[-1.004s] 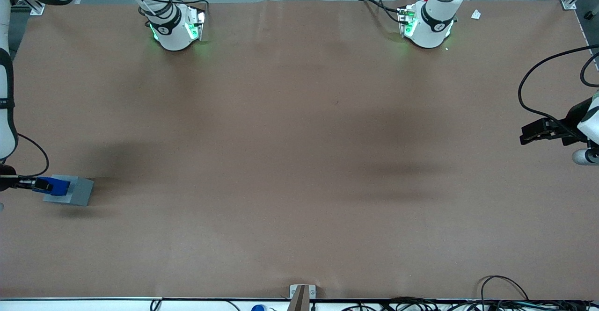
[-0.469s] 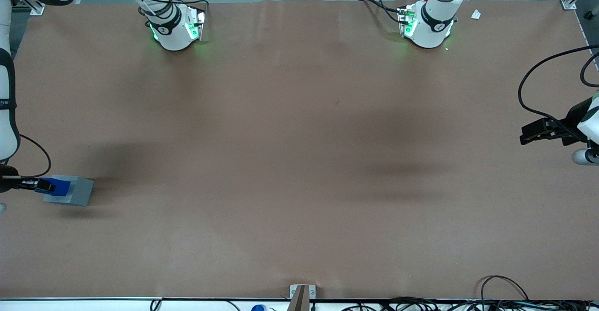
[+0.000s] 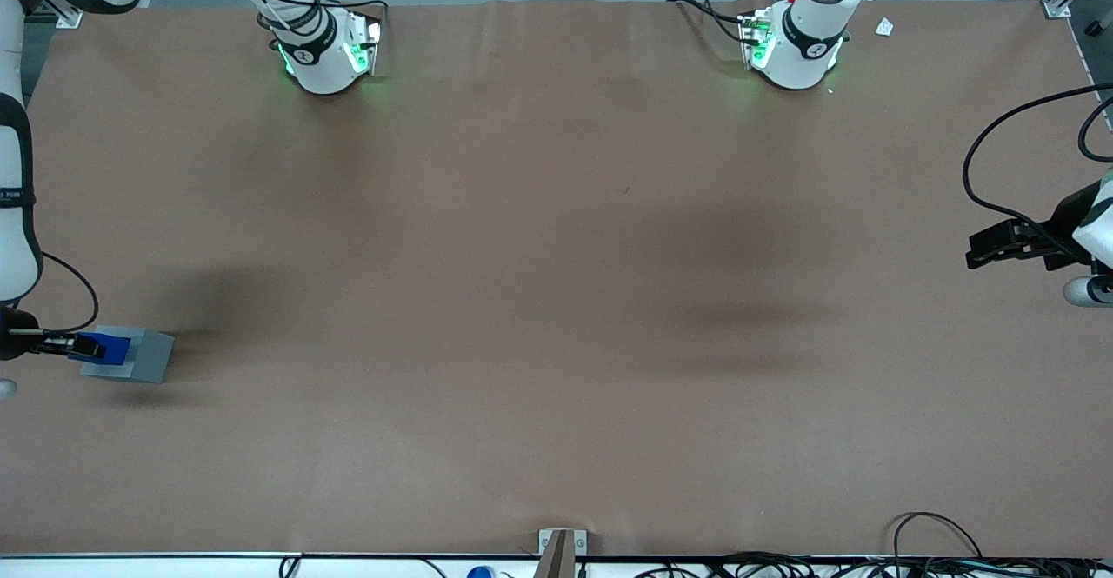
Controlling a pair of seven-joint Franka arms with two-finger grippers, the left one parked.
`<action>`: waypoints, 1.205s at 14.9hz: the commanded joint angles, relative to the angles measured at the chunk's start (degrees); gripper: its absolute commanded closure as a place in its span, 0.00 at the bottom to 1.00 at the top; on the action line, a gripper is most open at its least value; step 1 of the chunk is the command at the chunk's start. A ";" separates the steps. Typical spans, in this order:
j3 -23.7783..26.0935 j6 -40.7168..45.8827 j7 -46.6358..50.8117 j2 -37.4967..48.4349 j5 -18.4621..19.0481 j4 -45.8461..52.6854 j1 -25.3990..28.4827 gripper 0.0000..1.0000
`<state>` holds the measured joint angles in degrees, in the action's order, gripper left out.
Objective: Insert blue part into gray base with right arm
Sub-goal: 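Lower the blue block into the gray base's square hole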
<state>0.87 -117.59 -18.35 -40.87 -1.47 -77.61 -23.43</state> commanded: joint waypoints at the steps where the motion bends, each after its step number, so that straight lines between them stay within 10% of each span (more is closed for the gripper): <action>1: 0.53 -0.36 -0.63 -1.05 0.15 1.49 -0.66 1.00; 9: 0.53 -1.94 -0.37 -2.46 0.06 1.84 -0.74 0.99; 11: 0.45 -1.86 -0.19 -2.38 0.15 1.84 -0.31 0.80; 13: 0.53 -1.85 -0.28 -2.38 0.15 1.84 -0.30 0.36; 18: 0.53 -1.68 -0.72 -2.20 0.06 1.84 -0.39 0.10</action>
<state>0.90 -119.48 -18.42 -42.32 -1.47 -77.29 -23.45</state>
